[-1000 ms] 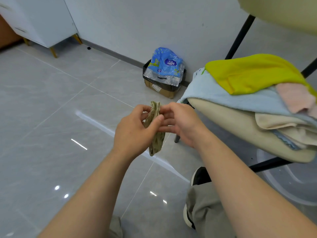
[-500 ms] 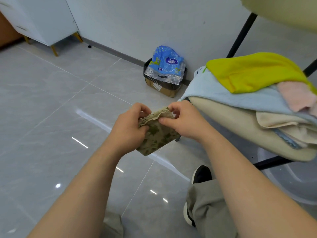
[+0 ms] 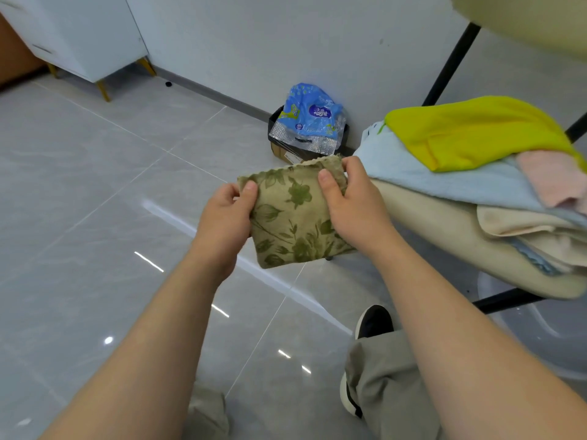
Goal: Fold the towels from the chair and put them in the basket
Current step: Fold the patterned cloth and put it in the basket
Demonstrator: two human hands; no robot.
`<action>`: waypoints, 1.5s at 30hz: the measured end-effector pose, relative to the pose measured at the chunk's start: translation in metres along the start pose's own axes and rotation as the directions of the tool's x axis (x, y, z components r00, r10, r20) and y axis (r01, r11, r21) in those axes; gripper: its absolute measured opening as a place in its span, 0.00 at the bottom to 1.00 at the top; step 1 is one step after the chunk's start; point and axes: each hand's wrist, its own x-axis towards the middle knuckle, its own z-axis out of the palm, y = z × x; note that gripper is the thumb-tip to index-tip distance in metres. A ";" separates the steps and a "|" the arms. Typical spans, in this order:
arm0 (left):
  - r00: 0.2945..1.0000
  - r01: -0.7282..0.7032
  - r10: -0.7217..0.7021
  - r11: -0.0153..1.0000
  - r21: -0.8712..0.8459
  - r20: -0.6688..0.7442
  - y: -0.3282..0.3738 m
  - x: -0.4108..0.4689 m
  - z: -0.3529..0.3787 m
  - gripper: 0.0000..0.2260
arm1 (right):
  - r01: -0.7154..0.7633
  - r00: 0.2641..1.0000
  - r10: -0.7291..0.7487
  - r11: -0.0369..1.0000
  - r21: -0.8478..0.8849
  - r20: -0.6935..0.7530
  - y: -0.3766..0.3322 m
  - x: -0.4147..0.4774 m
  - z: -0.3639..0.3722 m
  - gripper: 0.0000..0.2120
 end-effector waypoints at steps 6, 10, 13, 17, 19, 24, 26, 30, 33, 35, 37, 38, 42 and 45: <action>0.923 -0.236 0.317 0.914 0.330 -0.220 -0.002 -0.008 0.017 0.09 | 0.043 0.998 -0.044 0.999 -0.031 -0.036 0.000 -0.002 0.005 0.10; 0.976 0.216 -0.214 0.969 -0.121 0.028 -0.003 -0.006 0.016 0.19 | 0.036 0.996 -0.037 0.999 -0.016 -0.078 0.003 0.000 0.003 0.12; 0.973 0.229 -0.223 0.966 -0.116 0.063 -0.008 -0.006 0.020 0.14 | 0.012 0.997 -0.013 1.000 -0.009 -0.071 0.004 0.002 0.003 0.12; 0.993 -0.003 0.014 0.996 0.089 -0.121 -0.011 -0.005 0.022 0.14 | 0.012 0.998 -0.011 1.000 0.015 -0.061 0.001 -0.001 0.005 0.13; 0.974 -0.116 0.162 0.956 0.270 -0.158 -0.010 -0.008 0.022 0.15 | 0.013 0.997 -0.012 1.000 0.011 -0.078 0.001 0.000 0.006 0.13; 0.943 -0.205 0.295 0.880 0.428 -0.154 -0.007 -0.008 0.024 0.17 | 0.010 0.991 -0.013 1.000 -0.024 -0.130 0.001 0.001 0.004 0.12; 0.968 -0.157 0.213 0.927 0.340 -0.132 -0.006 -0.006 0.023 0.16 | -0.025 0.993 0.023 1.000 -0.014 -0.119 0.002 0.002 0.003 0.11; 0.997 0.039 -0.033 0.996 0.082 -0.068 -0.006 -0.003 0.016 0.14 | -0.333 0.940 0.301 0.910 0.248 0.158 0.005 0.006 -0.003 0.23; 0.991 0.132 -0.132 0.991 0.023 0.018 -0.005 -0.002 0.006 0.16 | -0.579 0.780 0.355 0.721 0.381 0.515 0.004 0.002 -0.010 0.16; 0.972 0.203 -0.200 0.979 -0.019 0.122 0.000 -0.005 0.000 0.13 | -0.614 0.754 0.365 0.686 0.389 0.546 0.003 0.001 -0.011 0.15; 0.947 0.266 -0.248 0.962 -0.066 0.202 0.007 -0.007 -0.006 0.10 | -0.613 0.757 0.366 0.685 0.393 0.541 0.004 0.003 -0.012 0.16; 0.940 0.280 -0.253 0.956 -0.092 0.228 0.009 -0.008 -0.009 0.10 | -0.611 0.757 0.370 0.695 0.381 0.539 0.004 0.004 -0.012 0.17; 0.929 0.295 -0.242 0.942 -0.161 0.280 0.017 -0.009 -0.015 0.11 | -0.585 0.773 0.333 0.705 0.402 0.540 0.006 0.007 -0.015 0.10; 0.923 0.305 -0.230 0.926 -0.224 0.307 0.020 -0.008 -0.017 0.12 | -0.553 0.789 0.274 0.705 0.443 0.550 0.003 0.007 -0.019 0.11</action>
